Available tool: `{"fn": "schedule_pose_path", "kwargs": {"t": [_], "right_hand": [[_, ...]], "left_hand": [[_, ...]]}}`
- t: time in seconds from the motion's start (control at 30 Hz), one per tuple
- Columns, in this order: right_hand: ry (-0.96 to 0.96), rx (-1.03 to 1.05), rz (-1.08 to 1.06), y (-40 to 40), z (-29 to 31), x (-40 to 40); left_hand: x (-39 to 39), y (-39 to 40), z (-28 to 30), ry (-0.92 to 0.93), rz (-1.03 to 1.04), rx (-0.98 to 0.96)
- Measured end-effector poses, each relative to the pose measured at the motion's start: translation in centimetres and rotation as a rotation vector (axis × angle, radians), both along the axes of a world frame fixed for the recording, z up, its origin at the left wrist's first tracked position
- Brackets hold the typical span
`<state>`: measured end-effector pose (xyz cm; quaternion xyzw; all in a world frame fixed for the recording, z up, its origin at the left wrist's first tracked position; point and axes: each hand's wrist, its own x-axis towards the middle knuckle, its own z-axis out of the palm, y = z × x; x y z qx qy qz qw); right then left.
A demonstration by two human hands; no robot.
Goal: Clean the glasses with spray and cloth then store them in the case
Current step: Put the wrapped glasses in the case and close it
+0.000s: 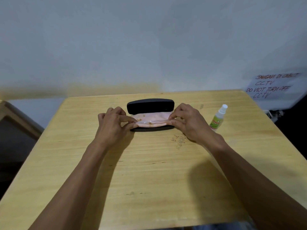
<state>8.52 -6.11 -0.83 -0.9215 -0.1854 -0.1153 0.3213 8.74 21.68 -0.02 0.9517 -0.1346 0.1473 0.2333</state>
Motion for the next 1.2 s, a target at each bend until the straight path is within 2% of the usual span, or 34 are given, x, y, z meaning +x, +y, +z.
{"fn": "schedule_pose_path", "kwargs": {"t": [0.73, 0.93, 1.2], "right_hand": [[0.277, 0.008, -0.033, 0.3, 2.2, -0.5], [0.307, 0.045, -0.048, 0.3, 2.4, -0.8], [0.263, 0.122, -0.076, -0.3, 0.9, -1.0]], "left_hand": [[0.9, 0.1, 1.7, 0.257, -0.025, 0.062], [0.7, 0.2, 1.8, 0.330, 0.006, 0.018], [-0.1, 0.4, 1.1, 0.285, -0.014, -0.103]]}}
